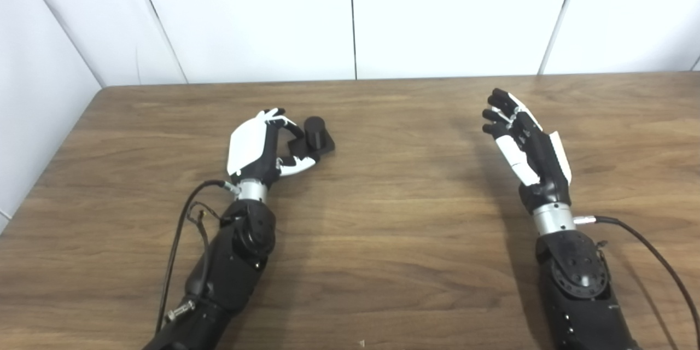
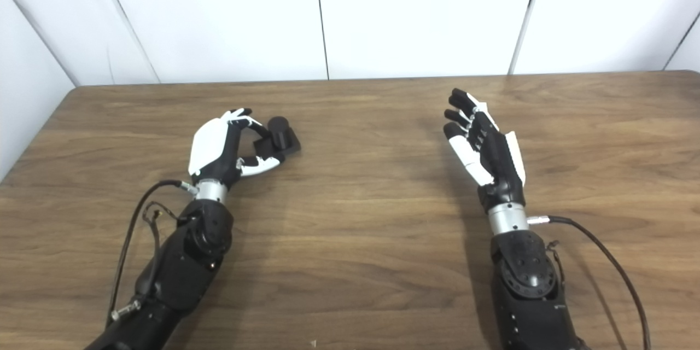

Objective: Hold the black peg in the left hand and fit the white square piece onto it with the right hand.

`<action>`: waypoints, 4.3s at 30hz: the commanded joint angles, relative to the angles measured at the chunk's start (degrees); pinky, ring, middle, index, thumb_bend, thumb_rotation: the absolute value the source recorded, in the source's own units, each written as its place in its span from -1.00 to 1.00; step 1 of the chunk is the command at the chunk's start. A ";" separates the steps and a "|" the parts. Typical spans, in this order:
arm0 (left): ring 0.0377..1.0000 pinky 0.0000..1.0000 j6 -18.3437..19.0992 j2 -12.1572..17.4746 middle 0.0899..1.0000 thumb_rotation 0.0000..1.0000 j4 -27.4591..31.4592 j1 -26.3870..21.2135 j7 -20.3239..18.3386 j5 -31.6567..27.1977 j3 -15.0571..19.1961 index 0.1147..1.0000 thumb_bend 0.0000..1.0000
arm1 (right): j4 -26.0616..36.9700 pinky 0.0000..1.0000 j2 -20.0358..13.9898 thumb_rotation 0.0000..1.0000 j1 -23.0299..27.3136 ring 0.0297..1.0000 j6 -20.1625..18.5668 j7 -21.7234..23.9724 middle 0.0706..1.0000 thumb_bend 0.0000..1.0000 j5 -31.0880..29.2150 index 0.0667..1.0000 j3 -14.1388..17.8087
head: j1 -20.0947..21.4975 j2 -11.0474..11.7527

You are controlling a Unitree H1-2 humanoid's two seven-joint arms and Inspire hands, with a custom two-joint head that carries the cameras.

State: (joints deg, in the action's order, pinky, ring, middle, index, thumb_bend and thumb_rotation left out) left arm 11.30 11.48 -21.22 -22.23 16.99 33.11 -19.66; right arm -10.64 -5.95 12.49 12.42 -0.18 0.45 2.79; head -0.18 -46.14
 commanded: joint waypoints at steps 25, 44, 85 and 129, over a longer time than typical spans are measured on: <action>0.91 0.94 0.30 -0.70 0.77 -0.81 6.77 7.77 -8.38 5.99 -9.15 -0.15 0.02 | 0.09 0.53 -1.16 0.37 -3.42 0.62 -0.34 -0.25 0.71 0.24 0.87 0.71 0.66 | 3.00 -0.12; 0.95 0.94 0.77 0.16 0.83 -0.84 6.09 7.21 -10.22 6.60 -8.62 -0.15 0.03 | 0.82 0.50 -15.37 -0.03 2.94 0.66 -1.61 -6.71 0.69 0.21 22.98 0.55 0.63 | 11.33 2.66; 0.96 0.95 1.43 -0.34 0.84 -0.84 5.05 7.31 -10.05 6.54 -8.04 -0.14 0.03 | -19.25 0.59 -27.71 0.04 31.22 0.82 -7.23 7.66 0.91 0.58 43.52 0.71 -19.90 | 10.54 3.75; 0.97 1.00 2.87 -0.53 0.85 -0.84 6.48 8.42 -10.15 6.50 -7.03 -0.14 0.03 | -39.03 0.88 -23.40 0.17 41.38 0.90 -5.52 8.03 0.90 0.50 46.85 0.59 -32.63 | 8.58 3.12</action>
State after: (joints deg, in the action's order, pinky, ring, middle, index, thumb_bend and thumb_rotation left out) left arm 10.87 10.99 -11.77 -17.37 12.52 38.23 -24.49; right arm -49.48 -29.25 50.17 5.79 8.67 46.86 -29.46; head 8.35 -42.98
